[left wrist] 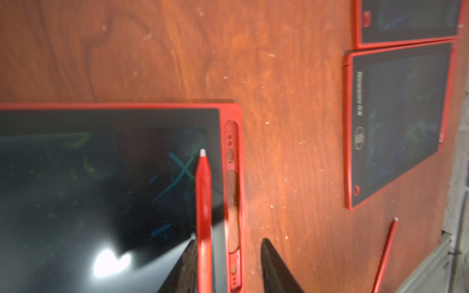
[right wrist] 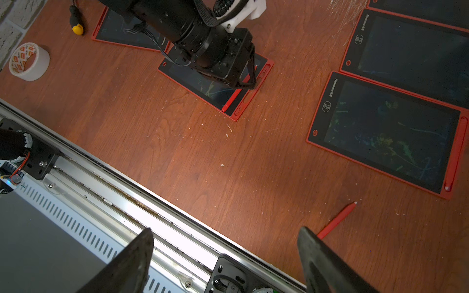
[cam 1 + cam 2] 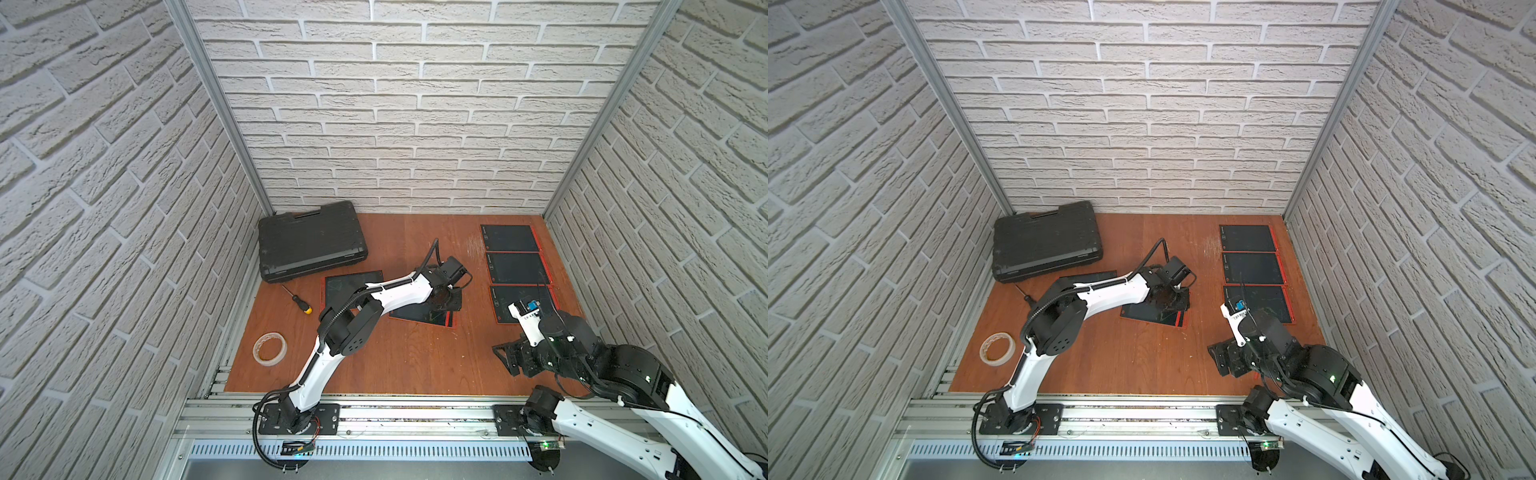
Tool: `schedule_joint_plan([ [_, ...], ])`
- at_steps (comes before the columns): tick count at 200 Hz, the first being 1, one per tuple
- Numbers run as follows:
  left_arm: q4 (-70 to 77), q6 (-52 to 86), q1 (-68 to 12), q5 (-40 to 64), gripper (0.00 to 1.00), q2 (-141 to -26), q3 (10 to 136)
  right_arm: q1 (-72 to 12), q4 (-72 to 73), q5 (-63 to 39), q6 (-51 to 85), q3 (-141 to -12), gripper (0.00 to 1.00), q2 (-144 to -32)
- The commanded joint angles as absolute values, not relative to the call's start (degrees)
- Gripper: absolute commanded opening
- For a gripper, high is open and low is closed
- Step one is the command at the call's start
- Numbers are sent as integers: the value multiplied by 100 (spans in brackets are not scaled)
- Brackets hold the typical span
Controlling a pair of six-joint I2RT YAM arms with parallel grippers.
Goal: Place the stylus back onto the writing tablet
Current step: Place the stylus on the writing tablet.
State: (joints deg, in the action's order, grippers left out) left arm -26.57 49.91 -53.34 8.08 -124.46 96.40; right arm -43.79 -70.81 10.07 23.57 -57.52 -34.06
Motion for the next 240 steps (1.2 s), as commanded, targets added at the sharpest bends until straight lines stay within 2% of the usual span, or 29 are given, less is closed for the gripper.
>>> schedule_joint_plan([
  [1,-2537,4443,-5233,888,47,-11799,9400,-4419,-6858,1148,2425,-5693,87,-3309],
  [51,-2772,2999,-5056,1050,55,-10475,8523,-4421,-6526,1548,3265,-5797,84,-3589],
  [78,-3065,2092,-4899,1226,65,-9657,7937,-4421,-6024,1739,3673,-5774,81,-3980],
  [107,-3406,1232,-4655,1652,90,-9011,7630,-4413,-5666,2078,4086,-5783,74,-4778],
  [121,-3273,933,-4643,1693,98,-8711,7498,-4412,-5567,2299,4275,-5809,71,-5218],
  [170,-2668,1002,-4423,2096,98,-8519,7408,-4412,-4905,2082,4190,-5984,63,-6453],
  [203,-2953,807,-4412,1663,98,-8445,7882,-4282,-4409,1827,4229,-5908,55,-7025],
  [240,-2362,1199,-4203,1539,98,-8001,7304,-4172,-4306,1863,4087,-6199,47,-7796],
])
